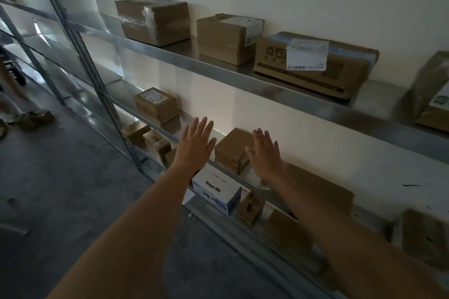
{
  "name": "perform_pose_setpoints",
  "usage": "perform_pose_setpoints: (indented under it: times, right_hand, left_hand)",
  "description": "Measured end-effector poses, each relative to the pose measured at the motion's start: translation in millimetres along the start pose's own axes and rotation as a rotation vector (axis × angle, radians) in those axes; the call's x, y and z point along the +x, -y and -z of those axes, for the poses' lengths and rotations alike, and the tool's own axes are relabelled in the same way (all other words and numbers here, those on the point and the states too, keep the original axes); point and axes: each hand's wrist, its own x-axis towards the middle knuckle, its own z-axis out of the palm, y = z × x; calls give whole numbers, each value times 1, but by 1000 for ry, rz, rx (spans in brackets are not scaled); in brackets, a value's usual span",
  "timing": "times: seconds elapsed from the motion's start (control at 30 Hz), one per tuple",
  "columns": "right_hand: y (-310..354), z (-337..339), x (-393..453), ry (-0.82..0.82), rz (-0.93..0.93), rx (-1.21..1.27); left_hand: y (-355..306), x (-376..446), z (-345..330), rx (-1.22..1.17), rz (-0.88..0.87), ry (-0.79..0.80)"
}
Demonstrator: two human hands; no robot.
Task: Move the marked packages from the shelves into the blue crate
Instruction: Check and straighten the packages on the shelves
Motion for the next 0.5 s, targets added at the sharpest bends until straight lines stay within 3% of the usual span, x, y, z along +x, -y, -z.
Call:
perform_pose_setpoints:
  times: [0.27,0.5]
  right_hand:
    - [-13,-65,59,73,-200,206]
    - [-7,-106,73,57,-495,654]
  left_hand:
    - [20,55,-73,-87,15,125]
    - [34,87,-127,-160,6,252]
